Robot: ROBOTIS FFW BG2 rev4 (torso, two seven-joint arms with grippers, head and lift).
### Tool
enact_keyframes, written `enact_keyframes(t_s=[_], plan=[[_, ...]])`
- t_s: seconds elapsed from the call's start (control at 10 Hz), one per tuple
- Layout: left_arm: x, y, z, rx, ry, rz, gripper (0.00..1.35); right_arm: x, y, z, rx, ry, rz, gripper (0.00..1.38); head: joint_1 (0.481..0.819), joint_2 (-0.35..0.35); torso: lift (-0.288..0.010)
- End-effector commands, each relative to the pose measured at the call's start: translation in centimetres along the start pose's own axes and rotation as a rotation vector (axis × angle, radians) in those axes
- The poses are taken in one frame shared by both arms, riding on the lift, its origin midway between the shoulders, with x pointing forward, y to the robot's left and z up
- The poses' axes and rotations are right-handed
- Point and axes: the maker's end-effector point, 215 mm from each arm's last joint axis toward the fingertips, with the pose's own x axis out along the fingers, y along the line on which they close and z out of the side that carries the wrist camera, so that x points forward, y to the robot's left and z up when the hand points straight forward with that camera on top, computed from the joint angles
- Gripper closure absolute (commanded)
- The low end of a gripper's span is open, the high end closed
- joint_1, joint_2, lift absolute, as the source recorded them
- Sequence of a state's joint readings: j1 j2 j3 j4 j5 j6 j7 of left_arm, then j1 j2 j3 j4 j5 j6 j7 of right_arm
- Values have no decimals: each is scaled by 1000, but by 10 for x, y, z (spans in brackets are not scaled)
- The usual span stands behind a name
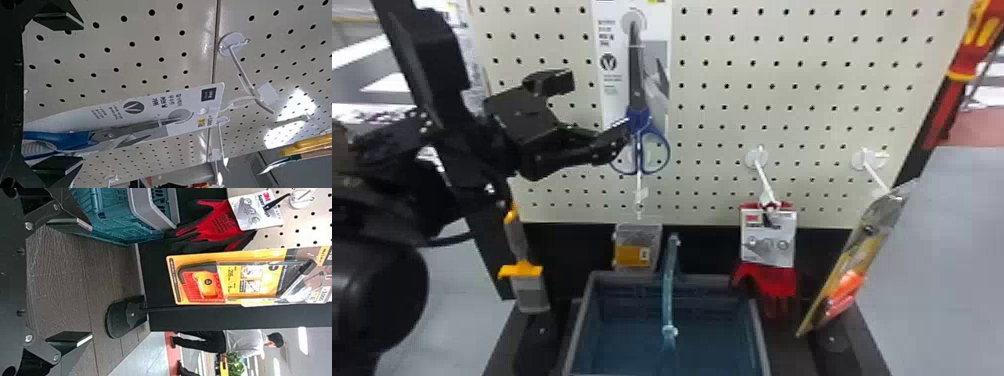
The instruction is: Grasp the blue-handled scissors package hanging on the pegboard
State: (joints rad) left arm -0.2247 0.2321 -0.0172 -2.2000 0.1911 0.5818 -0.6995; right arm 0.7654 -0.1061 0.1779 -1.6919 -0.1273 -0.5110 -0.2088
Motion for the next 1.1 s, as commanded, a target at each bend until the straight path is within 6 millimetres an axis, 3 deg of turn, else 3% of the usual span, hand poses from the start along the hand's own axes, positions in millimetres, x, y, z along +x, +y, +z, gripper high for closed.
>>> enact_keyframes(t_s=[0.0, 0.3, 0.4, 0.5, 0.7, 0.8, 1.0], plan=[[11, 0, -3, -39, -11, -34, 102, 1, 0, 0, -1, 0, 1, 317, 549, 0, -100], [23, -5, 17, -1, -16, -80, 128, 1, -1, 0, -1, 0, 1, 317, 549, 0, -100], [26, -7, 23, 6, -18, -94, 243, 1, 0, -1, -3, 0, 2, 317, 549, 0, -100], [28, -7, 27, 11, -21, -98, 516, 2, 0, 1, -3, -4, 2, 317, 549, 0, -100], [30, -12, 26, 12, -15, -108, 861, 2, -1, -1, -4, 0, 0, 318, 549, 0, -100], [30, -13, 24, 11, -8, -113, 966, 3, 0, 0, -3, -3, 2, 318, 549, 0, -100], [32, -18, 23, 15, 2, -133, 1018, 3, -1, -1, -5, -2, 3, 317, 549, 0, -100]])
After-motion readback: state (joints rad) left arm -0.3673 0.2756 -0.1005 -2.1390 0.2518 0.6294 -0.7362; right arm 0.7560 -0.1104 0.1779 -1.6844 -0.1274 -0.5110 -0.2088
